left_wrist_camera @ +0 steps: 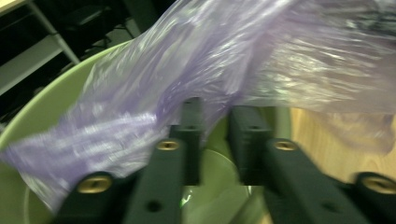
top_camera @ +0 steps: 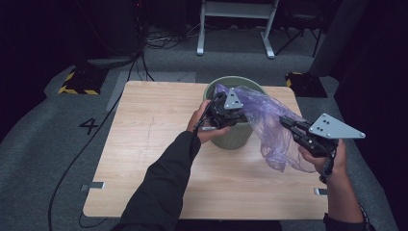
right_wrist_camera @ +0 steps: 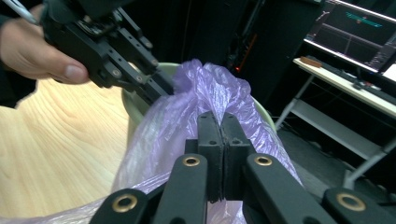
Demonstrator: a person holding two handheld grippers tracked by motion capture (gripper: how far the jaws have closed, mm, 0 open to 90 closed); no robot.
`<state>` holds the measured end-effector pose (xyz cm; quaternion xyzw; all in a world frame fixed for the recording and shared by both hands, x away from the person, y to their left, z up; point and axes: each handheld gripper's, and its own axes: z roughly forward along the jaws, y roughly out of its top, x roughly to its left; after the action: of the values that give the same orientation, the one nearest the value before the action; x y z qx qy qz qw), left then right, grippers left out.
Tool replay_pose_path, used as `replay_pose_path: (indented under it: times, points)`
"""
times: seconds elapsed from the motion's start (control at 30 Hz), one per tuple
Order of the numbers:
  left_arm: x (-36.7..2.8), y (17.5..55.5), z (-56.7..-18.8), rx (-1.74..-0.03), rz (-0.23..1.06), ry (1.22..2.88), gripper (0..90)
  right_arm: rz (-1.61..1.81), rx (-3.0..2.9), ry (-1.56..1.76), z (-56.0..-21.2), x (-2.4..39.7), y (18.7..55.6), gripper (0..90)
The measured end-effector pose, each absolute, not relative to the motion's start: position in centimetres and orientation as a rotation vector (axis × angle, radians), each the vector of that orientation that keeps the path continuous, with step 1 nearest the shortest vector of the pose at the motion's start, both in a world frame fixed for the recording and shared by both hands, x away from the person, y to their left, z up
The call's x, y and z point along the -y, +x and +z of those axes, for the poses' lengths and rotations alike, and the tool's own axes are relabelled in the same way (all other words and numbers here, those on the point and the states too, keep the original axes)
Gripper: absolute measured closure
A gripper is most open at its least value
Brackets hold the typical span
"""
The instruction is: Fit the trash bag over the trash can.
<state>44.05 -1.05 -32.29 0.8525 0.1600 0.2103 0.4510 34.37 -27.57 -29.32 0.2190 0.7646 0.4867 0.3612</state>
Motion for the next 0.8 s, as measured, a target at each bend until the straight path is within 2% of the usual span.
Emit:
replay_pose_path:
  times: [0.07, 0.17, 0.27, 0.4, 0.53, 0.8]
  points:
    - [1.1, 44.0, -32.4, -0.377, 0.524, 2.126, 81.3, 1.222, -1.967, 0.564, -29.4, 27.3, 34.5, 88.7]
    - [0.7, 44.0, -32.2, -0.397, 0.53, 2.108, 75.0, 1.209, -1.976, 0.563, -29.5, 26.8, 35.0, 88.8]
    - [0.1, 43.9, -32.0, -0.422, 0.529, 2.069, 60.7, 1.193, -1.996, 0.564, -29.6, 25.9, 35.8, 89.3]
    - [-0.6, 43.2, -31.7, -0.432, 0.529, 2.042, 37.2, 1.172, -2.026, 0.561, -29.5, 24.6, 37.0, 89.6]
    - [-1.9, 42.3, -31.7, -0.453, 0.526, 2.001, 25.4, 1.166, -2.055, 0.564, -29.4, 23.5, 37.9, 90.0]
    - [-3.8, 39.1, -33.1, -0.374, 0.476, 1.972, 21.3, 1.148, -2.115, 0.579, -29.7, 21.6, 39.3, 90.0]
